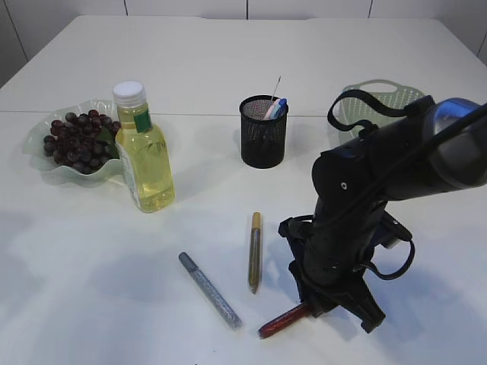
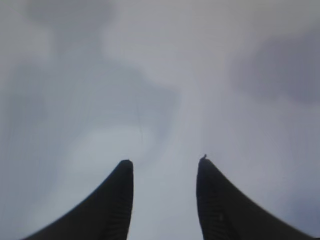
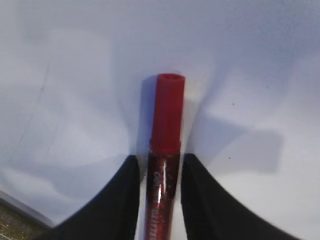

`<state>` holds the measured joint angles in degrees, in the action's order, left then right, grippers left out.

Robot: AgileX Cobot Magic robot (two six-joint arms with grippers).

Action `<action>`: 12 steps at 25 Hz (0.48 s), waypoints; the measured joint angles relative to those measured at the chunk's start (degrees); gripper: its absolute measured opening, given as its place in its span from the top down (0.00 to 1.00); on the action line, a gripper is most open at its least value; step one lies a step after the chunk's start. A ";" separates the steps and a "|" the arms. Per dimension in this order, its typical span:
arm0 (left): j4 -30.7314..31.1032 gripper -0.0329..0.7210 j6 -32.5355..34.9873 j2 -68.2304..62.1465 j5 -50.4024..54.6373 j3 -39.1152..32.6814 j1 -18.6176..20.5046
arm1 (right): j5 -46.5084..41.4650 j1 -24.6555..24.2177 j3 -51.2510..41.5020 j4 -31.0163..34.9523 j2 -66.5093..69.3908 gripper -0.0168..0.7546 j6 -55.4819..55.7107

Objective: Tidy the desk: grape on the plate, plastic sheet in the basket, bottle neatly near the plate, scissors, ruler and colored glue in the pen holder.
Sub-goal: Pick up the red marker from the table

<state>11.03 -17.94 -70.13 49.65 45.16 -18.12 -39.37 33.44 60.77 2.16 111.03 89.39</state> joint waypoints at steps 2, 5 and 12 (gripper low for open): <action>0.00 0.55 0.00 0.00 0.00 0.00 0.00 | 0.00 0.00 0.00 0.00 0.00 0.72 0.00; 0.00 0.55 0.00 0.00 -0.04 0.00 0.00 | 0.00 0.00 0.00 0.09 0.00 0.79 -0.51; 0.00 0.55 0.00 0.00 -0.04 0.00 0.00 | -0.11 0.00 0.11 0.09 -0.11 0.87 -2.29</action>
<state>11.03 -17.94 -70.13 49.61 45.16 -18.12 -39.48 33.44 60.88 2.25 110.92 87.11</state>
